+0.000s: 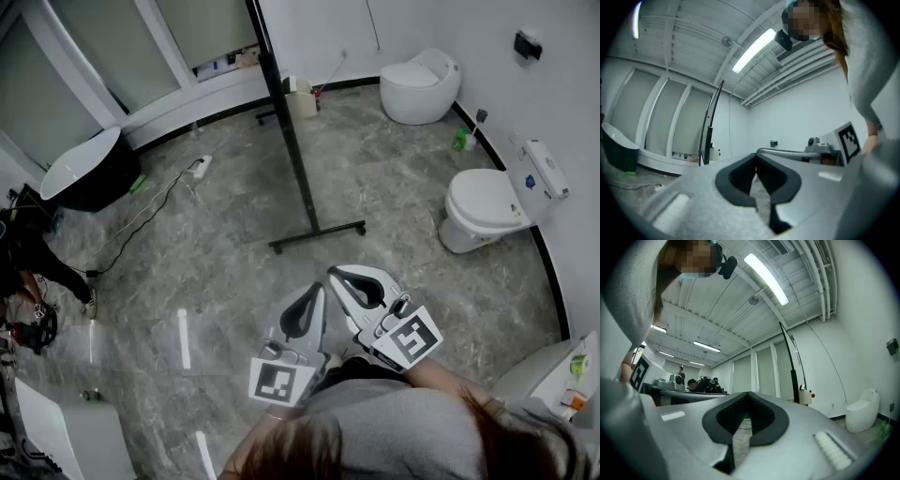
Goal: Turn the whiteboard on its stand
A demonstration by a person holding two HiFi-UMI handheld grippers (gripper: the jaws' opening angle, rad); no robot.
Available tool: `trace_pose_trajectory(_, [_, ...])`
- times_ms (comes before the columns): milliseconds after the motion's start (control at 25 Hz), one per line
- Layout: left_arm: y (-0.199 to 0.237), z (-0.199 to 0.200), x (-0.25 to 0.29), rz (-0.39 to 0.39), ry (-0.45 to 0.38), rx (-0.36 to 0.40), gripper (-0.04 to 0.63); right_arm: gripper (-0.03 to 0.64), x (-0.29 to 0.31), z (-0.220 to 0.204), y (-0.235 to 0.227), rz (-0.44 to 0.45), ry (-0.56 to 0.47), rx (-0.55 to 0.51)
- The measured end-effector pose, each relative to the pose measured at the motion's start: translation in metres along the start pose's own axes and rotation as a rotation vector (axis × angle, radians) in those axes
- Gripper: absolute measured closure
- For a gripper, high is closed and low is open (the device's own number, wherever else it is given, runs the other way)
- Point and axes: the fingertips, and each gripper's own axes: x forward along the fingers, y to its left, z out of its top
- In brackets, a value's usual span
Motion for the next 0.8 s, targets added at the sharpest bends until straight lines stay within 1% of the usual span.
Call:
trace_pose_trajectory(160, [0.001,0.001,0.000,0.002,-0.002,0.010,0.595,0.612,0.000,-0.002,-0.002,-0.008,0.008,0.002])
trace_pose_trajectory(360, [0.000,0.002,0.000,0.012,-0.007,0.004,0.595,0.612,-0.002,0.000,-0.002,-0.008,0.007,-0.003])
trace_pose_trajectory(520, [-0.004,0.002,0.003,0.009,-0.006,0.006,0.595,0.612,-0.004,-0.003,-0.006,-0.001,0.016,0.030])
trace_pose_trajectory(680, [-0.011,0.003,0.013,0.010,-0.022,-0.005,0.595,0.612,-0.008,-0.017,-0.014,0.027,0.059,0.041])
trace_pose_trajectory(800, [-0.018,0.005,0.019,0.016,-0.036,-0.002,0.595,0.612,-0.015,-0.017,-0.020,0.021,0.046,0.053])
